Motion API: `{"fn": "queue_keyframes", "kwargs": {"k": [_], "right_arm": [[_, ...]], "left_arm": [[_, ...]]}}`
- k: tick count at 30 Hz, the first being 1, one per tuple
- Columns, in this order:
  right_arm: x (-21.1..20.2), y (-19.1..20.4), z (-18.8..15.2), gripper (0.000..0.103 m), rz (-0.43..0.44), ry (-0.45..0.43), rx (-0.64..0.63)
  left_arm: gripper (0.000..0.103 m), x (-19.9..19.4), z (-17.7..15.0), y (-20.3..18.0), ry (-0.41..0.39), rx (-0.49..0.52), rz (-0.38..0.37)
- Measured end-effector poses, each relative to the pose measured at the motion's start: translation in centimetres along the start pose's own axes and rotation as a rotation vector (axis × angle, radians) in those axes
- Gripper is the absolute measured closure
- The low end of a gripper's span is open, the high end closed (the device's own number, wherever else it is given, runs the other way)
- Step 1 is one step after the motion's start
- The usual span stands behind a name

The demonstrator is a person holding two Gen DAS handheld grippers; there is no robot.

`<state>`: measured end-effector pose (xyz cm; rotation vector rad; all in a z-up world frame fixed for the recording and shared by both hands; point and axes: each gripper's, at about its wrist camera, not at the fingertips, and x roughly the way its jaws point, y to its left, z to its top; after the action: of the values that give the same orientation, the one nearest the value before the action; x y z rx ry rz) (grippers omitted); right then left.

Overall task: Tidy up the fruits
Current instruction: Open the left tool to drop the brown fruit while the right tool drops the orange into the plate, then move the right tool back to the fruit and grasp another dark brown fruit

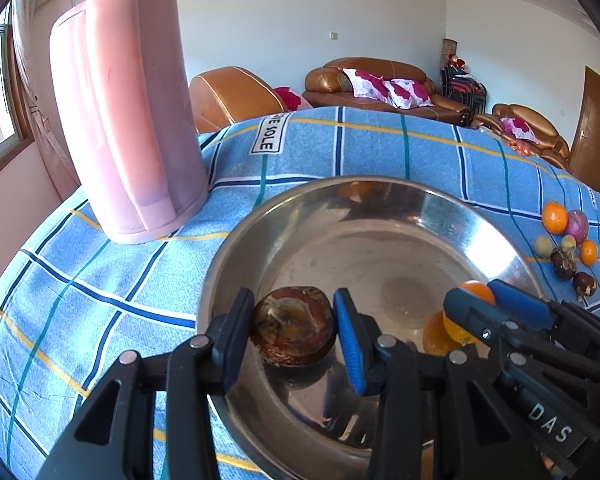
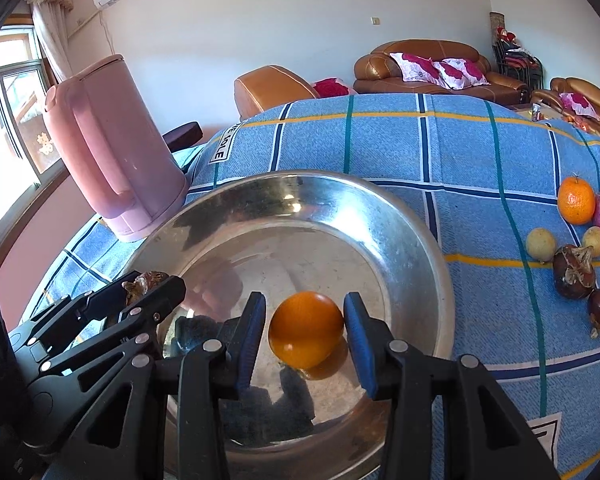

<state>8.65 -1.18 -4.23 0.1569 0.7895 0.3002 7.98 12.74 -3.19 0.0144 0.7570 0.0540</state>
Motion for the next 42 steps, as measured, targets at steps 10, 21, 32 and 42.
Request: {"fn": "queue_keyframes", "kwargs": {"k": [10, 21, 32, 42], "right_arm": [[-1.9, -1.1, -0.2, 0.038, 0.037, -0.098, 0.051], [-3.4, -1.3, 0.0, 0.034, -0.028, -0.178, 0.029], [-4.7, -3.8, -0.3, 0.033, -0.115, -0.212, 0.078], [-6.0, -5.0, -0.7, 0.034, -0.161, -0.234, 0.076]], "left_arm": [[0.025, -1.0, 0.0, 0.5, -0.07, -0.054, 0.041], [0.0, -2.7, 0.0, 1.0, -0.192, -0.113, 0.121], [0.0, -3.0, -0.1, 0.7, -0.209, -0.114, 0.122], [0.0, -4.4, -0.5, -0.7, -0.28, -0.072, 0.093]]}}
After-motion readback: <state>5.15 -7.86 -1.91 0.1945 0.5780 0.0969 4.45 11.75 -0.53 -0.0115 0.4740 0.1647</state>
